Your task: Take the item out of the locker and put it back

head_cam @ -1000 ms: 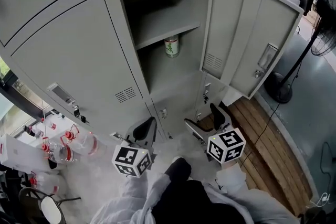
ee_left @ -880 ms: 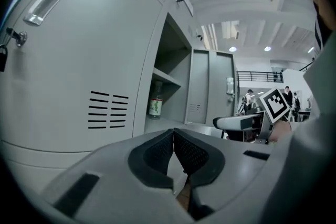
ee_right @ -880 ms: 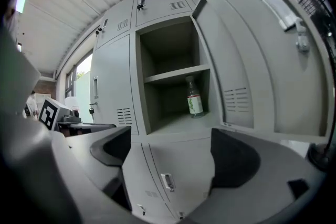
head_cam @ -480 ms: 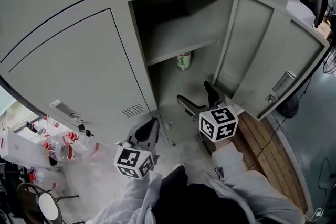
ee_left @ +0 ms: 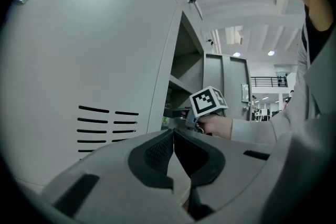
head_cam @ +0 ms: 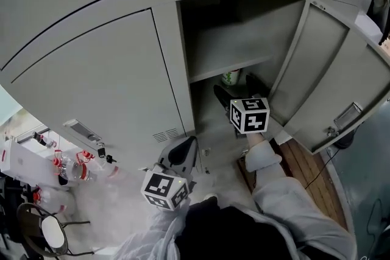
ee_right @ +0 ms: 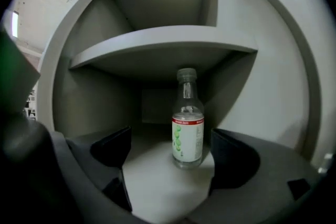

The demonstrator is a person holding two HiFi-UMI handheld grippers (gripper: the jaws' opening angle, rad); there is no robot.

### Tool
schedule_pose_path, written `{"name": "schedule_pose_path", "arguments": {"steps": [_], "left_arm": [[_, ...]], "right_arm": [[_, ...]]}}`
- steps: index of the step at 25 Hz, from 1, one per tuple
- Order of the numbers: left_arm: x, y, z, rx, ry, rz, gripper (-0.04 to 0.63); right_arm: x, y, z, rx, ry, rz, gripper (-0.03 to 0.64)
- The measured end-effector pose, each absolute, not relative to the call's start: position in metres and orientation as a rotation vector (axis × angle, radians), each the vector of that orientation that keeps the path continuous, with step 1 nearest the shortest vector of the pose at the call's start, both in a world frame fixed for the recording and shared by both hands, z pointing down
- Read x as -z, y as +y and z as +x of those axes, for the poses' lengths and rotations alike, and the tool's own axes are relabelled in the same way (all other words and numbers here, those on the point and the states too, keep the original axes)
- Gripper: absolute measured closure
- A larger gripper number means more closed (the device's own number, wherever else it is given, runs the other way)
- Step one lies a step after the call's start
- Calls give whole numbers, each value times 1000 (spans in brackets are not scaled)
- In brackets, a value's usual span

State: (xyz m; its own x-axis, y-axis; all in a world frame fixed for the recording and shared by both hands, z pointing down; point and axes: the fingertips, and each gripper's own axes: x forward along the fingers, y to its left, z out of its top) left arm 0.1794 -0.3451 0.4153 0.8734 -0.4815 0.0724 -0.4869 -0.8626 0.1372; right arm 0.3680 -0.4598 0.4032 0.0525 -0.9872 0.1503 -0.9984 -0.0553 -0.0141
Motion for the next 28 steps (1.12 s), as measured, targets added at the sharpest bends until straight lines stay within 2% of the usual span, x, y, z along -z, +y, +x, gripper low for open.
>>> {"name": "schedule_pose_path", "arguments": {"steps": [13, 14, 15, 16, 28], "left_arm": [[-417, -355, 187, -53, -713, 2936, 588], [-417, -355, 187, -51, -712, 2936, 588], [-416, -355, 188, -49, -710, 2937, 588], [-415, -355, 188, -47, -709, 2939, 588], [-422, -356, 188, -65, -722, 2946, 588]], "right_arm": [[-423, -527, 402, -221, -1974, 2219, 147], [-424, -526, 406, -228, -1956, 2232, 179], [-424, -525, 408, -233, -1946, 2245, 297], [-424, -524, 410, -234, -1945, 2249, 313], [-416, -519, 373, -294, -2184, 2057, 314]]}}
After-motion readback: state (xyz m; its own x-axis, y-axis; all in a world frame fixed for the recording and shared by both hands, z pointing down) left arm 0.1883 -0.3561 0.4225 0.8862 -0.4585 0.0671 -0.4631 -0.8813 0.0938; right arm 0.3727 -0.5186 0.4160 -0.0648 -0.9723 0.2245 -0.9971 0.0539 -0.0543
